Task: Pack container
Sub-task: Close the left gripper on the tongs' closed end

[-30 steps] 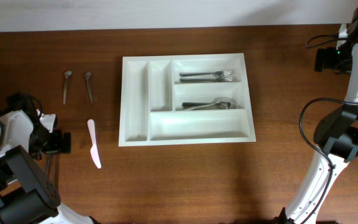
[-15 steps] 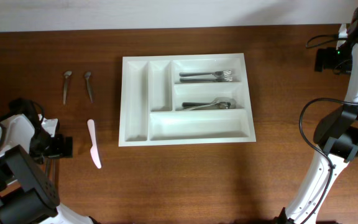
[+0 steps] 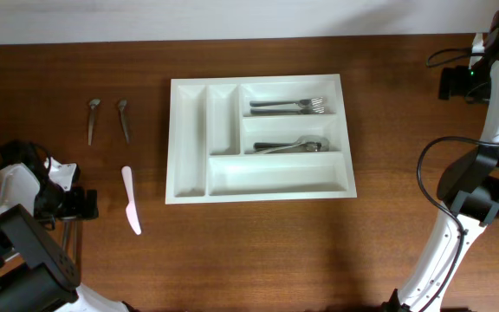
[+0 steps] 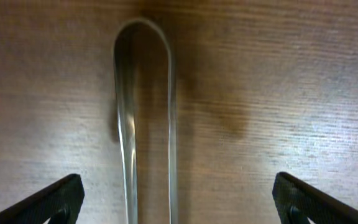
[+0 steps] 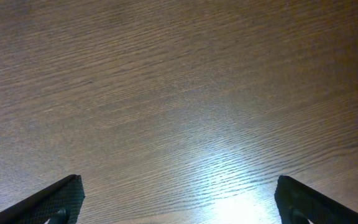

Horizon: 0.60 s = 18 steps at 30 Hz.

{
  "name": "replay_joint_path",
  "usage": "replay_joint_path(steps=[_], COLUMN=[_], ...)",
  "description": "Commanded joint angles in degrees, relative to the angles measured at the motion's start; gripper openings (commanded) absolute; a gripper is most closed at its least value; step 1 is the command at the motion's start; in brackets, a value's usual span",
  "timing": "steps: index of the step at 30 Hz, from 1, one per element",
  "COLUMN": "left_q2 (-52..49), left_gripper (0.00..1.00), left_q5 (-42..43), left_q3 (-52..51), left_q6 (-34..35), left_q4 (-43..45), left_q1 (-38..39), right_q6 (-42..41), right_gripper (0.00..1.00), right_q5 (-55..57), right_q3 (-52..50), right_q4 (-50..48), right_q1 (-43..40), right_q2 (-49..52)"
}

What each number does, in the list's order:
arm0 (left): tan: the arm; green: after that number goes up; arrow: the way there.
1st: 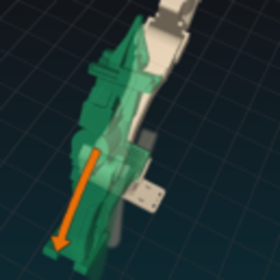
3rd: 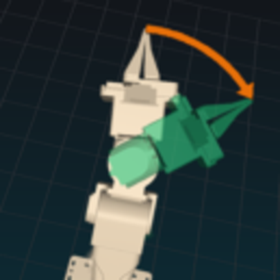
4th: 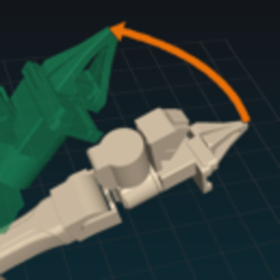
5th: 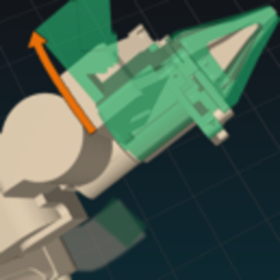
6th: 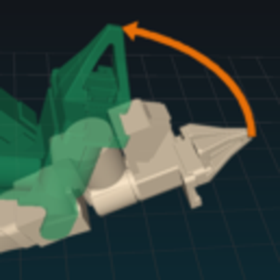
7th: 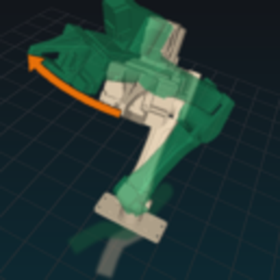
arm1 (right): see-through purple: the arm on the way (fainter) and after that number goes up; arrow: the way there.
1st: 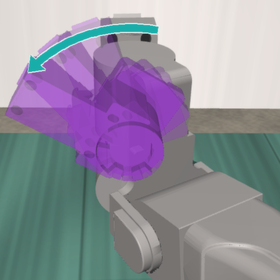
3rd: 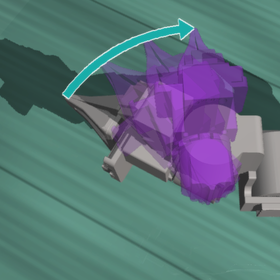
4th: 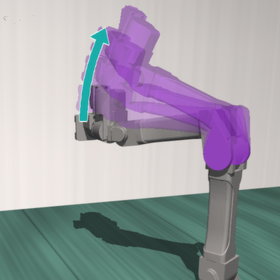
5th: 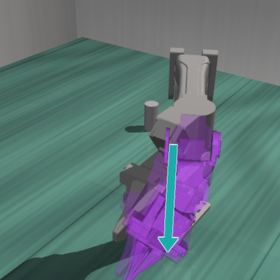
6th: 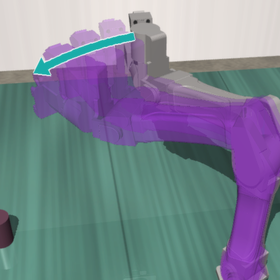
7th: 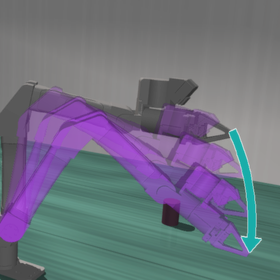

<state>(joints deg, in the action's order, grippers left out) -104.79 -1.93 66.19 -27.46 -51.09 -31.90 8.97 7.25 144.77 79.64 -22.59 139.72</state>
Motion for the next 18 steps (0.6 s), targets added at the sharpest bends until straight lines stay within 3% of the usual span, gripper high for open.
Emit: replay_joint_path(steps=[1, 18], left_q2=[-0.6, -0.6], left_gripper=[0.99, 0.99], left_q5=[1.1, 0.5], left_q3=[-0.6, -5.2], left_q6=[-3.3, -3.2], left_q4=[0.8, 1.7], left_q1=[-0.3, -0.3], right_q6=[-0.4, -0.4], right_gripper=[0.99, 0.99], right_q5=[-0.1, -0.1], right_q3=[-0.2, -0.2], right_q4=[0.0, 0.0], right_q1=[-0.3, -0.3], right_q2=[0.2, 0.2])
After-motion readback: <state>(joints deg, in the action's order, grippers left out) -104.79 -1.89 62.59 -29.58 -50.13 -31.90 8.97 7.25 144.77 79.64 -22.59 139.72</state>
